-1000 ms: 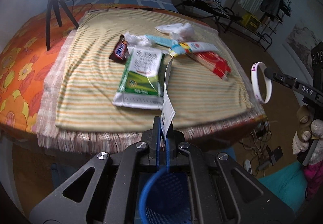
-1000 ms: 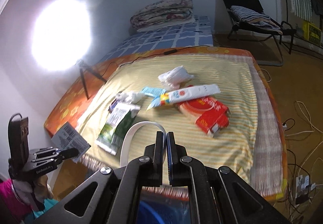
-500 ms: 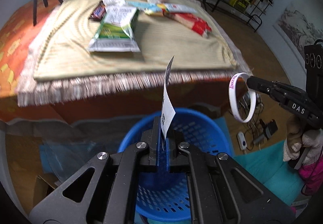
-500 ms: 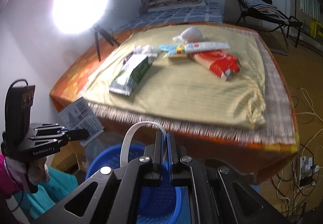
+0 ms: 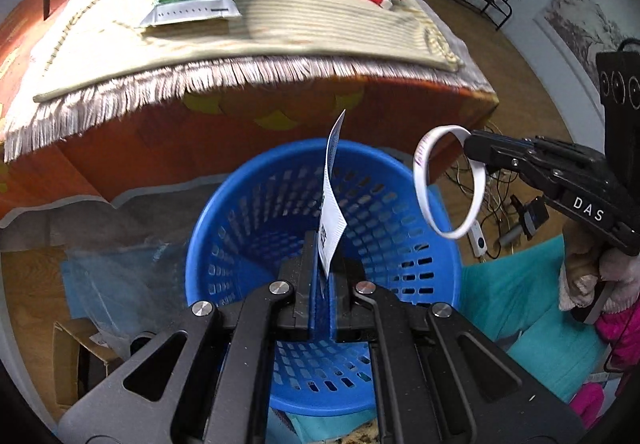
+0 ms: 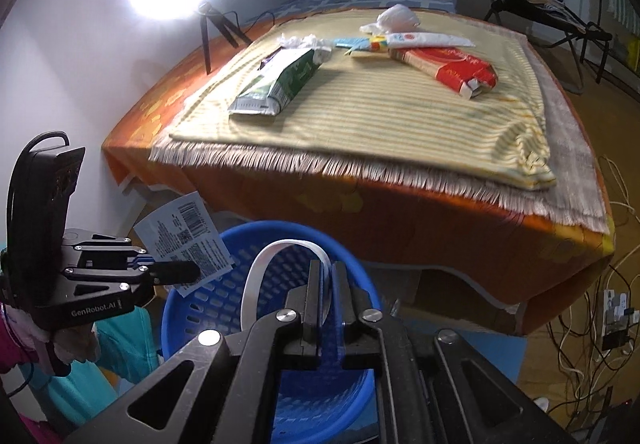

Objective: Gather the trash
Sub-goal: 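Open the left tool to drop the receipt into the blue basket, then grasp the green milk carton with the left tool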

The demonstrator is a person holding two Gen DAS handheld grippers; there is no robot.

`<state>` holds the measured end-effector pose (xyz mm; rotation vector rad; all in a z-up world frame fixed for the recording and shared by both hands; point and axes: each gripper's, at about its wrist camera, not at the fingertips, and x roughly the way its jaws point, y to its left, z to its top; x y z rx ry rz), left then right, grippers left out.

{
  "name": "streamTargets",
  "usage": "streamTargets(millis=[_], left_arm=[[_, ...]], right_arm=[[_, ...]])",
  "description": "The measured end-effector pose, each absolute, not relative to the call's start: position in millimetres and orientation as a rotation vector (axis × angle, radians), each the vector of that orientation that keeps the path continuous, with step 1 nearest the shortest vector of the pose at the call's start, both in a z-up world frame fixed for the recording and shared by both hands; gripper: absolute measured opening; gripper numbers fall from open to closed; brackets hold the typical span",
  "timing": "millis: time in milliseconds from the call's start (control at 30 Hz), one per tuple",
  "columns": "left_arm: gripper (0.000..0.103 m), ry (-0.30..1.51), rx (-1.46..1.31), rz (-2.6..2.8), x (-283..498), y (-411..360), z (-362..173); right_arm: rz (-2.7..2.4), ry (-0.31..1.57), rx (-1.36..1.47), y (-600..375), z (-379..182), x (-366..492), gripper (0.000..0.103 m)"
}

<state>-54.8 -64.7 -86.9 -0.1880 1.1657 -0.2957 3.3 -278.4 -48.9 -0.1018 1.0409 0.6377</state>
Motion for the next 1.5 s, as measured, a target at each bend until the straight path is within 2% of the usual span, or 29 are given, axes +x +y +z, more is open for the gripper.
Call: streamTargets(millis=[167, 233, 333, 367, 400, 433, 467, 500, 567, 633, 700, 833, 1133, 1500], left_arm=[[0.001, 1.207, -0.185, -0.293, -55.7, -66.1, -99.1], [0.001, 1.227, -0.182, -0.296, -55.6, -66.8, -104.1], [0.008, 1.242, -0.178, -0.295, -55.6, -67.0, -108.7], [0.022, 1.243, -0.178, -0.293, -55.3, -66.7, -109.6], [0.043, 1.242, -0.180, -0.292, -55.3, -66.3, -109.8], [0.051, 1.234, -0.183, -0.287, -55.3, -65.2, -109.1], [0.061, 1.222, -0.185, -0.283, -55.4, -63.8, -107.9], [0.064, 1.211, -0.183, -0.275, -55.4, -62.8, -106.5], [0.064, 1.208, -0.179, -0.268, -53.6, -61.3, -105.1], [0.067, 1.213, -0.186, -0.265, -51.6, -60.1, -105.7], [0.068, 1.216, -0.187, -0.261, -50.7, -59.4, -106.8], [0.068, 1.221, -0.171, -0.258, -49.1, -60.9, -107.8], [0.069, 1.233, -0.165, -0.231, -29.7, -54.0, -104.8], [0.069, 1.168, -0.210, -0.177, 31.5, -17.1, -72.5]], right_arm=[[0.648, 1.054, -0.118, -273.5, -53.4, 2.3, 0.010], [0.654, 1.060, -0.120, -271.9, -54.9, 2.2, 0.021], [0.658, 1.063, -0.130, -269.8, -56.0, 1.9, 0.027], [0.657, 1.066, -0.133, -269.0, -56.6, 1.8, 0.029], [0.655, 1.068, -0.136, -268.5, -57.1, 1.9, 0.035], [0.652, 1.068, -0.138, -268.1, -57.5, 1.9, 0.043], [0.651, 1.067, -0.138, -268.5, -57.6, 1.8, 0.048], [0.650, 1.064, -0.138, -268.5, -57.2, 1.6, 0.054], [0.646, 1.057, -0.141, -268.4, -55.9, 1.7, 0.060], [0.636, 1.049, -0.145, -268.2, -54.9, 2.1, 0.075], [0.631, 1.044, -0.143, -268.8, -54.0, 2.9, 0.083], [0.607, 1.034, -0.146, -270.1, -52.9, 5.2, 0.092], [0.545, 1.023, -0.090, -281.3, -51.8, 18.9, 0.100], [0.520, 0.969, -0.081, -287.6, -30.5, 63.3, 0.101]])
